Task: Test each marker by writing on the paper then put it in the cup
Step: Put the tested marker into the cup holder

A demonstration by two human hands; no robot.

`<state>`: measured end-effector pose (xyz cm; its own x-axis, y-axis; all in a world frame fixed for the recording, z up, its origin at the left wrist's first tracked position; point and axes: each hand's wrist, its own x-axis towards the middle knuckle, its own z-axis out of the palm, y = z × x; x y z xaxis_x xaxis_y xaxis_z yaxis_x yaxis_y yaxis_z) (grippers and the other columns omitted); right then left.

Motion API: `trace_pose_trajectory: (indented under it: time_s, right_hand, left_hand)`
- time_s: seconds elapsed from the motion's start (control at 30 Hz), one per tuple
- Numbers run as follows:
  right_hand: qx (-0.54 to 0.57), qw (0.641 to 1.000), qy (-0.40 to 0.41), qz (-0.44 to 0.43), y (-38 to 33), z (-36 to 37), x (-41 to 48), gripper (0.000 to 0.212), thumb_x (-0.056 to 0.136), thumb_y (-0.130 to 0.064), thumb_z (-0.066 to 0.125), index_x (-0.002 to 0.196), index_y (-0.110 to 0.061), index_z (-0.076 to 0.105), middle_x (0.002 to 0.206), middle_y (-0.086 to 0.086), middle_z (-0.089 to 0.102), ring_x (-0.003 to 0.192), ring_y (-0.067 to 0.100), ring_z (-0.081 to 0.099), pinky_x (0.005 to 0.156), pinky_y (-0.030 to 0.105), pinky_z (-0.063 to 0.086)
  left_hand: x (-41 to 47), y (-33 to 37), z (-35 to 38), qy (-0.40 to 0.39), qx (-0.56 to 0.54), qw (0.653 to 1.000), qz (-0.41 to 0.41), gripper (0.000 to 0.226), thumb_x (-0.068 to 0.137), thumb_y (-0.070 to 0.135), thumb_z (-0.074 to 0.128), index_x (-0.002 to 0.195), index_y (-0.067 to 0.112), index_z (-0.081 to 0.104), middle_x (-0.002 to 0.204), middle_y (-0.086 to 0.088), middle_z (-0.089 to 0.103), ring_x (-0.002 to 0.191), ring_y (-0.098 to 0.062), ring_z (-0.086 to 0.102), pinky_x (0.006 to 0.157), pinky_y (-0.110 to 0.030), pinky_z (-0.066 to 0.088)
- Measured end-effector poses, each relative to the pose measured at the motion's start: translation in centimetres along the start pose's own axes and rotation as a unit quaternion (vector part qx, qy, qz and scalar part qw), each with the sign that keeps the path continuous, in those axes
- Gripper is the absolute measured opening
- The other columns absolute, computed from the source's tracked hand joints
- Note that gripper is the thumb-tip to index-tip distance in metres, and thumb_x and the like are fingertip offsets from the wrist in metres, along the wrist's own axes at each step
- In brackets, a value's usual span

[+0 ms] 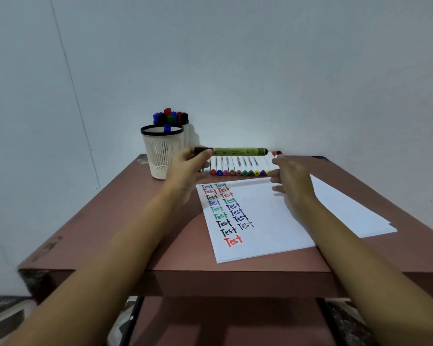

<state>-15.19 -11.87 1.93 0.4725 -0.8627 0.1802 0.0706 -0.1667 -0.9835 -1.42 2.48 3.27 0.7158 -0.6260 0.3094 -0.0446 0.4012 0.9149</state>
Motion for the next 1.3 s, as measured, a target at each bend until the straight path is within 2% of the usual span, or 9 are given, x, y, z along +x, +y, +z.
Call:
trace_pose_trajectory:
  time_s: [0.07,0.13,0.23,0.53,0.77,1.0,1.13,1.23,1.3]
  right_hand:
    - [-0.219,0.971,0.012,-0.096,1.1,-0.2,-0.2,0.020,0.095,-0.026,0.047,0.095,-0.020,0.066,0.085,0.001,0.062,0.082,0.022,0.056,0.068,0.028,0.042]
    - [-0.389,0.906,-0.054,-0.156,2.1,-0.1,-0.3,0.032,0.096,-0.027,0.050,0.120,-0.012,0.064,0.120,0.006,0.063,0.113,0.024,0.055,0.091,0.030,0.044]
    - [-0.496,0.846,-0.139,-0.137,2.3,0.1,-0.6,0.041,0.097,-0.031,0.047,0.131,-0.008,0.056,0.140,0.009,0.050,0.130,0.023,0.043,0.107,0.032,0.033]
    - [-0.501,0.840,-0.146,-0.149,1.8,0.0,-0.9,0.038,0.099,-0.029,0.043,0.129,-0.011,0.056,0.137,0.005,0.053,0.126,0.020,0.047,0.103,0.027,0.033]
    - [-0.511,0.835,-0.141,-0.148,1.9,0.1,-0.7,0.040,0.099,-0.030,0.041,0.134,-0.015,0.053,0.140,0.002,0.051,0.130,0.018,0.044,0.105,0.027,0.032]
    - [-0.511,0.834,-0.139,-0.151,1.9,0.1,-0.7,0.041,0.099,-0.031,0.042,0.136,-0.017,0.051,0.144,0.000,0.048,0.132,0.017,0.042,0.107,0.028,0.030]
    - [-0.522,0.827,-0.139,-0.153,1.7,0.1,-0.7,0.041,0.100,-0.031,0.040,0.137,-0.017,0.050,0.144,0.000,0.047,0.132,0.017,0.042,0.107,0.028,0.030]
    - [-0.522,0.827,-0.143,-0.150,1.6,0.2,-0.8,0.041,0.100,-0.031,0.040,0.137,-0.017,0.050,0.143,0.002,0.048,0.131,0.019,0.043,0.106,0.029,0.031]
    - [-0.521,0.828,-0.147,-0.144,1.7,0.2,-0.7,0.042,0.100,-0.031,0.040,0.138,-0.017,0.049,0.143,0.002,0.047,0.131,0.019,0.042,0.106,0.030,0.031]
  left_hand:
    - [0.1,0.6,-0.2,0.031,-0.014,0.999,0.006,0.002,0.090,0.006,0.056,0.090,0.008,0.057,0.092,-0.009,0.061,0.081,-0.017,0.060,0.055,-0.020,0.053]
    - [0.8,1.5,-0.5,0.056,0.043,0.997,0.039,0.003,0.091,0.008,0.056,0.089,0.010,0.057,0.092,-0.008,0.064,0.087,-0.021,0.064,0.064,-0.022,0.056]
    - [2.4,4.2,-1.4,0.081,0.191,0.972,0.113,0.008,0.088,0.012,0.060,0.086,0.019,0.058,0.091,-0.005,0.065,0.092,-0.025,0.066,0.080,-0.035,0.056]
    - [7.0,14.0,-4.0,0.171,0.452,0.844,0.233,0.021,0.086,0.011,0.053,0.106,0.006,0.054,0.093,-0.003,0.056,0.071,-0.015,0.051,0.054,-0.017,0.040]
    - [7.7,11.5,-6.8,0.101,0.558,0.811,0.145,0.030,0.089,0.006,0.049,0.118,0.008,0.043,0.096,-0.017,0.058,0.070,-0.024,0.054,0.053,-0.026,0.043]
    - [7.7,8.5,-7.9,0.069,0.605,0.787,0.096,0.027,0.091,0.011,0.047,0.115,0.008,0.058,0.112,-0.016,0.063,0.087,-0.023,0.056,0.067,-0.025,0.044]
    - [6.5,7.8,-6.7,0.113,0.593,0.766,0.220,0.032,0.092,0.009,0.047,0.124,0.007,0.053,0.119,-0.017,0.055,0.107,-0.028,0.053,0.082,-0.028,0.041]
    - [4.8,6.3,-4.1,0.108,0.547,0.755,0.345,0.028,0.088,0.003,0.049,0.115,0.003,0.058,0.111,-0.017,0.057,0.100,-0.030,0.054,0.081,-0.032,0.044]
    - [3.6,4.3,-2.4,0.059,0.538,0.759,0.362,0.024,0.088,0.003,0.051,0.109,0.001,0.062,0.106,-0.016,0.059,0.095,-0.027,0.056,0.080,-0.033,0.046]
